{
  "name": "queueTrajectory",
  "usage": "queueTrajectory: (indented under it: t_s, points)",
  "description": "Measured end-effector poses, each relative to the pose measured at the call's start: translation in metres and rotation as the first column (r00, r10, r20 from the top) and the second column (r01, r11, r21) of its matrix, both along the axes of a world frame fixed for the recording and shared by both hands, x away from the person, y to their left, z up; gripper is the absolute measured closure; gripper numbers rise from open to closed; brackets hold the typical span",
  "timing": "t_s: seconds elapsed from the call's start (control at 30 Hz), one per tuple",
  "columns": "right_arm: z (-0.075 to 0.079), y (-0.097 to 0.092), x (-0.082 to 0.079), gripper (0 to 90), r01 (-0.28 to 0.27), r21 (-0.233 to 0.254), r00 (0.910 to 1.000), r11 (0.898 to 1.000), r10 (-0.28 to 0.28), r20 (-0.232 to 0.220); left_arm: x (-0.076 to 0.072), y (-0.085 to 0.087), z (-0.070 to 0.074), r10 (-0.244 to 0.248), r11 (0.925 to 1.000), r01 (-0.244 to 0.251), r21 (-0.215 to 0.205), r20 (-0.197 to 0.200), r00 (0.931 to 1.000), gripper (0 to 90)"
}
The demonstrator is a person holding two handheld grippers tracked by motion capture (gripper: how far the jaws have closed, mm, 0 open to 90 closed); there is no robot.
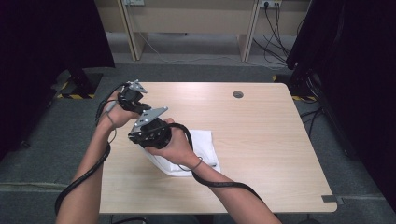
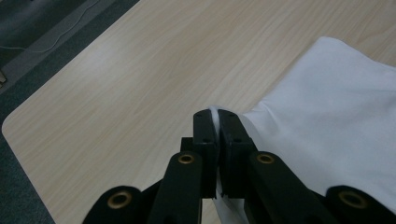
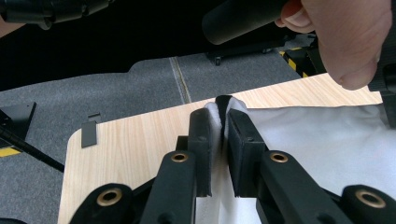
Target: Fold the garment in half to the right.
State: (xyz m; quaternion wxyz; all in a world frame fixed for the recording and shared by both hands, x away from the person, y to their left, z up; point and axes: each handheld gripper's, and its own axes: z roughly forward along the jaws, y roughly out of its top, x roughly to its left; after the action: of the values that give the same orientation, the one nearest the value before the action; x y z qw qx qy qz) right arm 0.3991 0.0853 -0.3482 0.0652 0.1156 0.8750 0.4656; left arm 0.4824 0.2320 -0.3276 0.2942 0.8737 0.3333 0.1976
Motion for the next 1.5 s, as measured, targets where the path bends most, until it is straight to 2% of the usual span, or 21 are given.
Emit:
queueTrajectory:
  t_s: [1.0, 1.5]
  points:
    - [0.014, 0.012, -0.003, 81.2, -0.010, 0.011, 0.9998, 1.000, 0.010, 0.018, -0.004, 0.010, 0.013, 0.018, 0.9997, -0.018, 0.017, 0.016, 0.9997, 86.1]
    - [0.010, 0.006, -0.003, 81.2, -0.008, 0.006, 0.9998, 1.000, 0.008, 0.016, -0.003, 0.004, 0.009, 0.011, 0.9998, -0.011, 0.015, 0.007, 0.9999, 86.1]
